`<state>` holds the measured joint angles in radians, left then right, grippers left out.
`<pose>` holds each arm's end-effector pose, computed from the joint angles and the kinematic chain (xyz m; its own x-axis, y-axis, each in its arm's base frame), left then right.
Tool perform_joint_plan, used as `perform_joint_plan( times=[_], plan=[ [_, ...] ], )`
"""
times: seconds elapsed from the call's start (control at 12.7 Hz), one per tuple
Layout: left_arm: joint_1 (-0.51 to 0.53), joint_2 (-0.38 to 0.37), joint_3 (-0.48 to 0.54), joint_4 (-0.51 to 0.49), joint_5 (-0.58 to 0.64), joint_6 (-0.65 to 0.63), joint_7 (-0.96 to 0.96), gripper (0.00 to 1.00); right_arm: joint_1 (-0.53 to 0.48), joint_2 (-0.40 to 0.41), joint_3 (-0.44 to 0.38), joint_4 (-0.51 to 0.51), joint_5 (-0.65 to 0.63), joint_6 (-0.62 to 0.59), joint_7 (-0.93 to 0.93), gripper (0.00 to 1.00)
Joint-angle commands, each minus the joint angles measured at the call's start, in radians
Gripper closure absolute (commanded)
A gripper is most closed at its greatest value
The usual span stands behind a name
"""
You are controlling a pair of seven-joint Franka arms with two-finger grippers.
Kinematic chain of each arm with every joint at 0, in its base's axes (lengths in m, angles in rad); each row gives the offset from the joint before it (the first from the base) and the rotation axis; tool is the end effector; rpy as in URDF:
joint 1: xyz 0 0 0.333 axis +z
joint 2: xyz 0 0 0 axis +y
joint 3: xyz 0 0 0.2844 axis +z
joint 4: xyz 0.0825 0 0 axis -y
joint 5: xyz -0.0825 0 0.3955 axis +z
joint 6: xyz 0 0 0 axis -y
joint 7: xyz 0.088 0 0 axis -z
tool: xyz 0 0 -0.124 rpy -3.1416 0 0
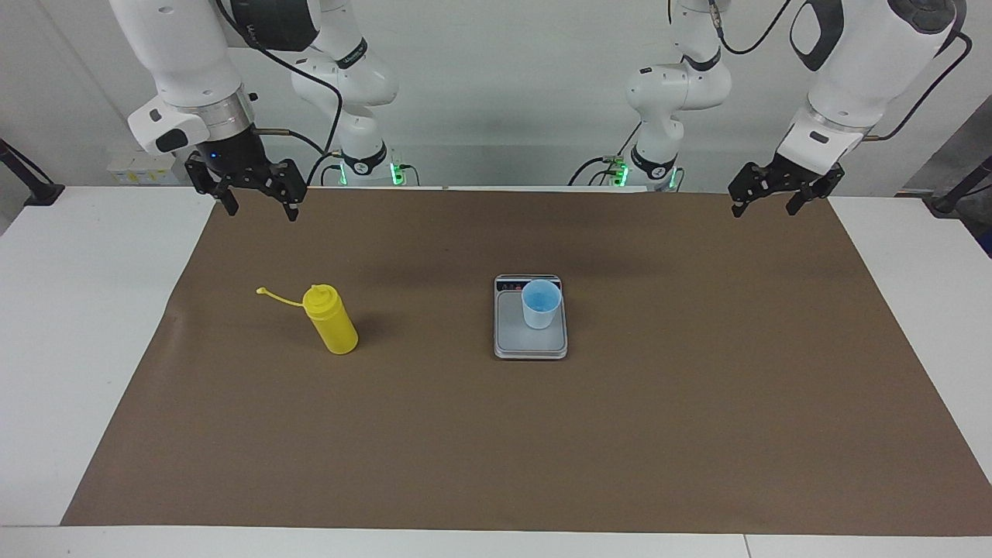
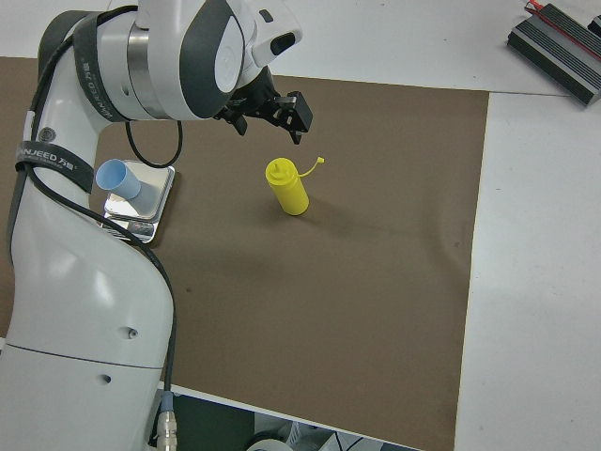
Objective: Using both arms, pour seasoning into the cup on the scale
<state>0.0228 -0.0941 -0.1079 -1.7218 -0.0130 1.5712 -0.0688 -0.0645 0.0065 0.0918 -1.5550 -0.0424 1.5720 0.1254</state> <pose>0.5337 -0.0491 0.5547 0.9983 -0.0151 -0.0571 -0.0152 -0.9999 -0.0011 0.5683 0.0101 0.5801 0.9951 -0.0978 0.0157 -0.0984 -0.9943 0.0402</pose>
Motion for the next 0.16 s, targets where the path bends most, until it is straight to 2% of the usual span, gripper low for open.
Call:
perform_joint_plan(
  times=[0.0, 0.08],
  plan=[
    [0.009, -0.026, -0.004, -0.024, 0.005, -0.005, 0.010, 0.00, -0.003, -0.013, 0.005, -0.017, -0.002, -0.006, 0.014, 0.00],
    [0.009, -0.026, -0.004, -0.024, 0.005, -0.005, 0.010, 0.00, -0.002, -0.013, 0.005, -0.017, -0.004, -0.006, 0.013, 0.00]
  ],
)
